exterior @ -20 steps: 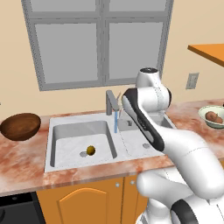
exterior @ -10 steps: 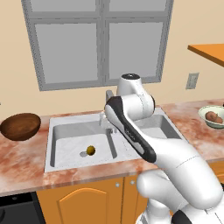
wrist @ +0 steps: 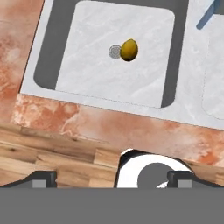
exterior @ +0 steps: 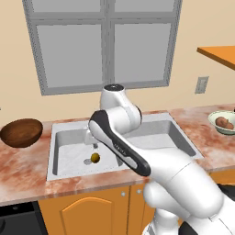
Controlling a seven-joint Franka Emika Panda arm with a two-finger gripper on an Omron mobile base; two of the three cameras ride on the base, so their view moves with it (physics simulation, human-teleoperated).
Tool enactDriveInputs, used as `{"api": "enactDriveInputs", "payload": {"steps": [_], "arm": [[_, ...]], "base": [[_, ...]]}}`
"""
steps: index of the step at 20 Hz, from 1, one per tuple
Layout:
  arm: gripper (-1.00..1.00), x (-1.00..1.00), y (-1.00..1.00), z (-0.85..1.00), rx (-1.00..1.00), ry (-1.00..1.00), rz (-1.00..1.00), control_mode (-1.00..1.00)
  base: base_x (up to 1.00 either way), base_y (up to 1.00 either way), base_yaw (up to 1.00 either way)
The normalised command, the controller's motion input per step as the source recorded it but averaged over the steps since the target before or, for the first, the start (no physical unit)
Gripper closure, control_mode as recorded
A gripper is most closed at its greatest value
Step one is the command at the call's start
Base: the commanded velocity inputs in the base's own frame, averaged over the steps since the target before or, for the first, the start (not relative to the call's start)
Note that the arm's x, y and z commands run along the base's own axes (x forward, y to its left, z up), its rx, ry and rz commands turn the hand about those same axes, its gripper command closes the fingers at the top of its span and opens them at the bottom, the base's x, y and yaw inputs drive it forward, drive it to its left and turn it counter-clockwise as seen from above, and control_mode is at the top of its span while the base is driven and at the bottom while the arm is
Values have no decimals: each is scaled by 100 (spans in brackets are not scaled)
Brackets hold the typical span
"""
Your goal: Pick the onions from the sink and place them in one bowl. Place the lemon in the other bowl. Then turn off the sink faucet.
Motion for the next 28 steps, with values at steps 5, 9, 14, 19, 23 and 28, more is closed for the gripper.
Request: {"api": "enactDriveInputs", "payload": {"steps": [5, 9, 14, 19, 23, 28], "arm": [[-100, 7, 38, -24, 0, 2, 6, -100], [-100, 22, 2, -6, 0, 0, 0, -100], [-100, 30, -1, -1, 0, 0, 0, -100], [-100, 41, 0, -11, -1, 0, 0, -100], [-100, 37, 0, -21, -5, 0, 0, -100], [-100, 18, 0, -20, -5, 0, 0, -100]], "base": [[0, 0, 0], [0, 0, 0], [0, 0, 0], [0, 0, 0], [0, 0, 0], [0, 0, 0]]}}
